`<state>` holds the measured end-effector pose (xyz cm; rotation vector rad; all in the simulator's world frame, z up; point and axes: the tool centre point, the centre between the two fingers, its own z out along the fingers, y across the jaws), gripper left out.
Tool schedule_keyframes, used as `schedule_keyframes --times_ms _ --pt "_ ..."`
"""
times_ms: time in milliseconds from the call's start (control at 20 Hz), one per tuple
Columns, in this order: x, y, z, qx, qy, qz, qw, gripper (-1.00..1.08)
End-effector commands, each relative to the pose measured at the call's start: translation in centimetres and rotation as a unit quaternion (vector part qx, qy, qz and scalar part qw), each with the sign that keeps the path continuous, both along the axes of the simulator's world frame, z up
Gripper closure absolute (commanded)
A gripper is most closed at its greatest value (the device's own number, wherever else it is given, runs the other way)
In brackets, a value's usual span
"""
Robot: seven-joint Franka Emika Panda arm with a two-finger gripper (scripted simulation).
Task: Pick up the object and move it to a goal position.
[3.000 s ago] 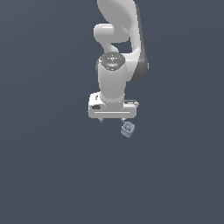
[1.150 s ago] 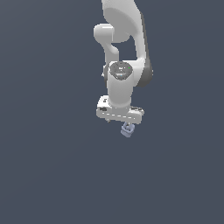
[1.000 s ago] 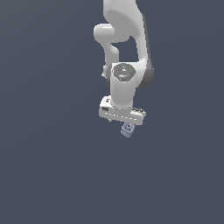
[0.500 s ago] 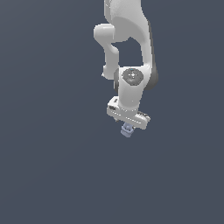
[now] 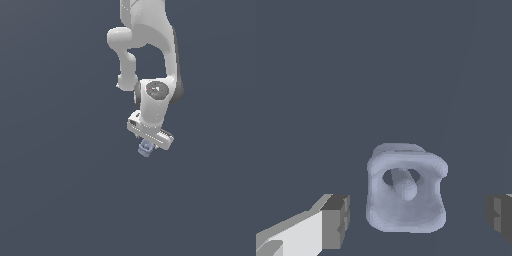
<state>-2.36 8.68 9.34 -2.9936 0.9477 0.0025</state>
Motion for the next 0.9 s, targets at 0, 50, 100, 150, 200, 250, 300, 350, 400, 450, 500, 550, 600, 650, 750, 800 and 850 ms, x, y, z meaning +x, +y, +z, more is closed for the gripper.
schedule_keyframes --times_ms 0,50,100,150,200,250,300,350,400,450,500,550,600,650,750,800,850 --pt "-0.1 0.2 -0.2 -0.001 0.000 -0.010 1.0000 -0.92" --pt "-0.1 0.3 -0.2 -0.001 0.000 -0.012 0.9999 -0.92" --pt "-0.2 0.3 -0.3 -0.001 0.000 -0.014 0.9999 -0.92" --pt "-0.2 0.4 -0.3 -0.001 0.000 -0.016 0.9999 -0.92" --pt "-0.2 0.4 -0.3 -0.001 -0.001 -0.016 0.9999 -0.92" --pt "-0.2 0.4 -0.3 -0.001 -0.001 -0.016 0.9999 -0.92" --pt "-0.2 0.4 -0.3 -0.001 0.000 -0.015 0.9999 -0.92" --pt "-0.2 0.4 -0.3 -0.001 0.000 -0.015 0.9999 -0.92" --pt "-0.2 0.4 -0.4 -0.001 0.000 -0.015 0.9999 -0.92" --pt "-0.2 0.4 -0.6 -0.001 0.000 -0.015 0.9999 -0.92" --pt "-0.2 0.4 -0.8 -0.001 0.000 -0.015 0.9999 -0.92" --pt "-0.2 0.4 -1.1 -0.001 0.000 -0.015 0.9999 -0.92" --pt "-0.2 0.4 -1.5 -0.001 0.000 -0.015 0.9999 -0.92" --pt "-0.2 0.4 -1.9 -0.001 0.000 -0.015 0.9999 -0.92" --pt "-0.3 0.4 -3.0 -0.001 0.000 -0.016 0.9999 -0.92" --pt "-0.3 0.4 -3.5 -0.001 0.000 -0.016 0.9999 -0.92" --pt "-0.3 0.4 -4.0 -0.001 0.000 -0.016 0.9999 -0.92"
